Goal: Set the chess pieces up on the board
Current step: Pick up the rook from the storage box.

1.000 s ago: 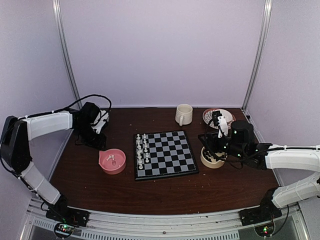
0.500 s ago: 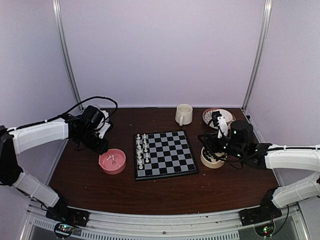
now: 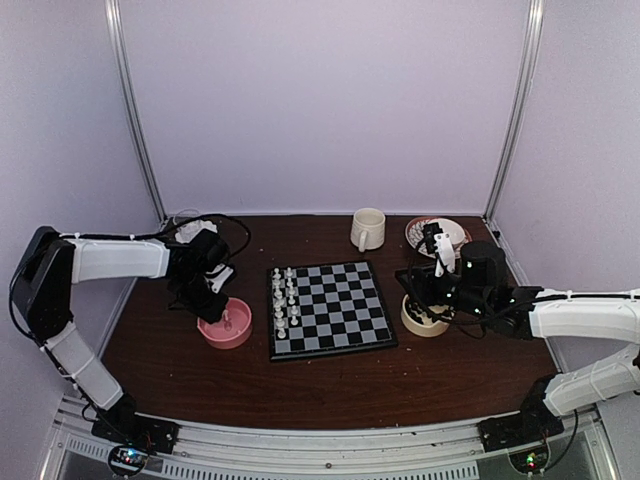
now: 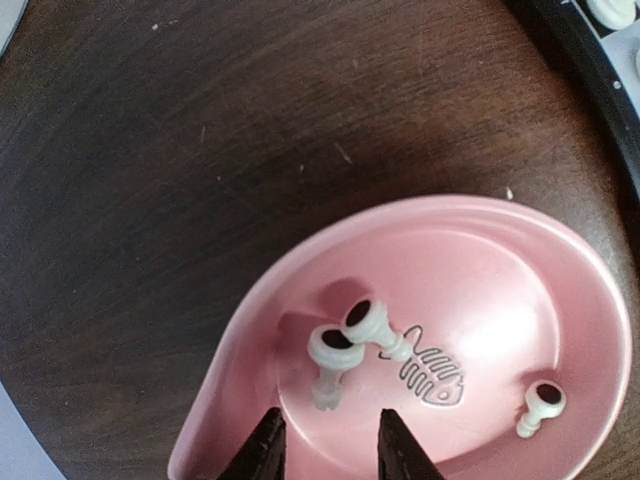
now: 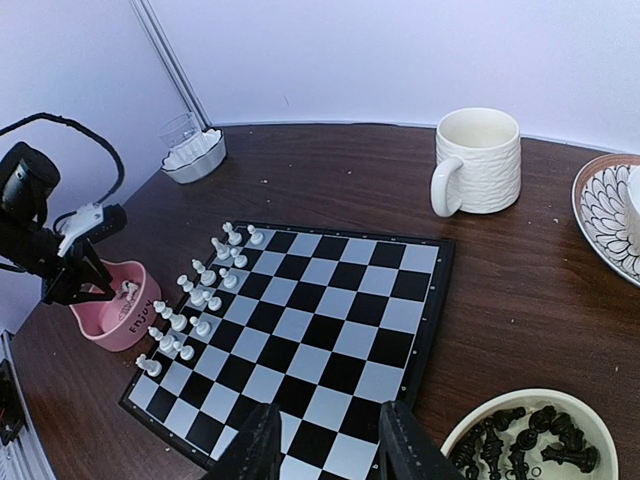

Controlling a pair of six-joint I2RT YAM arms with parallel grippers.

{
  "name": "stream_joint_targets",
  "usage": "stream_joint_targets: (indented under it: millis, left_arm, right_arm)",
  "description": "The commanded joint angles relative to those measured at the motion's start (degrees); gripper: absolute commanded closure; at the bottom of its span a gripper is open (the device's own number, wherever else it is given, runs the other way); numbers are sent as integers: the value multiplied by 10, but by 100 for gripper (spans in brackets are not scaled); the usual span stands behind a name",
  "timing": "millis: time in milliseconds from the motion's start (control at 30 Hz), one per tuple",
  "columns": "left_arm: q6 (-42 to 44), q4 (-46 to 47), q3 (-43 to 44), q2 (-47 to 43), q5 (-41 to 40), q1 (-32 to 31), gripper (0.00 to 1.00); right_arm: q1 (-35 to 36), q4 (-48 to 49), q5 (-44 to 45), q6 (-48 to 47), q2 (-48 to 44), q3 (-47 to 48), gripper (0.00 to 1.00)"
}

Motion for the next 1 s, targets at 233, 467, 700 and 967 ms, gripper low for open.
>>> stream_joint_targets:
  millis: [233, 467, 700, 967]
  left_arm:
    - [-3, 19, 43, 68, -34, -3, 64]
    - [0, 14, 60, 97, -33, -3, 70]
    - [-6, -2, 64, 92, -34, -3, 86]
    - [-24, -6, 46, 30, -6, -3, 87]
  right_arm:
    - [-4, 1, -3, 1, 6, 7, 64]
    - [-4, 0, -5, 1, 9, 9, 64]
    - [-4, -1, -6, 1, 8, 10, 64]
    - [-4, 1, -10, 2, 7, 9, 64]
